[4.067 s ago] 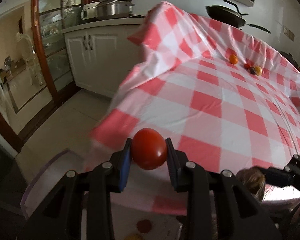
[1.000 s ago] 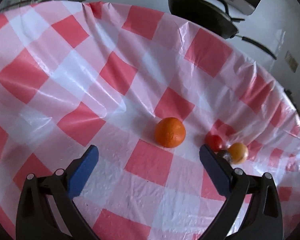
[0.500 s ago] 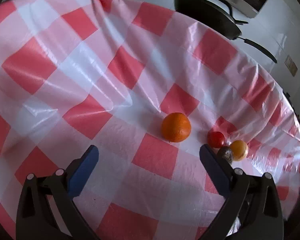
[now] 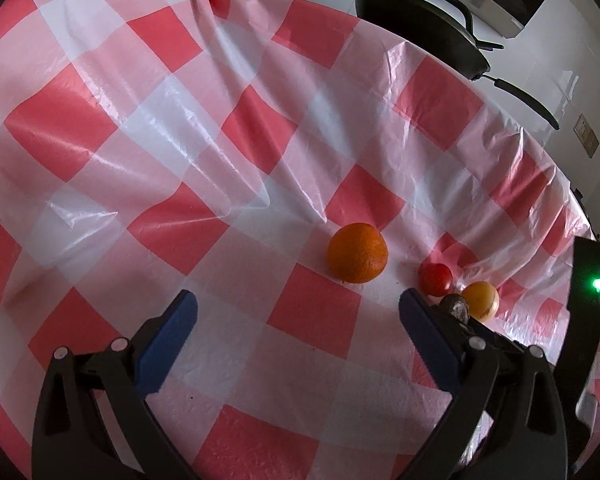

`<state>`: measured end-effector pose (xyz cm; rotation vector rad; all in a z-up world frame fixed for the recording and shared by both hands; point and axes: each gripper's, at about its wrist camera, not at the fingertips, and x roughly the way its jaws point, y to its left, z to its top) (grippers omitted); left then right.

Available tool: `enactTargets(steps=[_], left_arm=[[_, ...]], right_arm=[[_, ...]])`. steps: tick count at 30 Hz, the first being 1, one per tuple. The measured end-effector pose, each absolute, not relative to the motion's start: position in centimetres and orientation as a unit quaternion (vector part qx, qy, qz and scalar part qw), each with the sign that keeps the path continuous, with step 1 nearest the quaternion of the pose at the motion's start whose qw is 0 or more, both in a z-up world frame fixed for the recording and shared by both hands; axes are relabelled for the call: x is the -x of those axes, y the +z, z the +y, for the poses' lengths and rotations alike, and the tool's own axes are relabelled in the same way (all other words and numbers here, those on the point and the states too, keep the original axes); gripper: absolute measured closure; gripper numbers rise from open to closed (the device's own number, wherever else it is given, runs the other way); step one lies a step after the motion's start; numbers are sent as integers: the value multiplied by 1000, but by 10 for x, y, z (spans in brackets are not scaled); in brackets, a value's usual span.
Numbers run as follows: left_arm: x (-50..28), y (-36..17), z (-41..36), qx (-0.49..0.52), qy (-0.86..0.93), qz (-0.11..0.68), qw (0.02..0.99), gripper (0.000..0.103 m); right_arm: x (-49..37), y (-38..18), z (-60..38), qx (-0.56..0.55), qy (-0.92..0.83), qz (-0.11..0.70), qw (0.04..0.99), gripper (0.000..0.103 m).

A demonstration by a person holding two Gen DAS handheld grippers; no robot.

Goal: Organize fruits
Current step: 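Grasp the last dark mangosteen with the right tool, then grasp the orange with the left tool while the right tool holds the mangosteen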

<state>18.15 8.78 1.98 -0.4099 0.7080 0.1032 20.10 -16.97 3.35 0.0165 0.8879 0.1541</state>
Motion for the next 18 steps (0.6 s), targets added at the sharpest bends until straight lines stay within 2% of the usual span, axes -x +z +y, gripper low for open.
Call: enactTargets(steps=[9, 18], left_arm=[[-181, 22, 79, 177, 42, 341, 922, 2], [-185, 21, 74, 166, 41, 345, 923, 2]], right_arm=[[-107, 47, -244, -135, 22, 349, 927, 64], [-105, 36, -297, -254, -12, 322, 912, 64]])
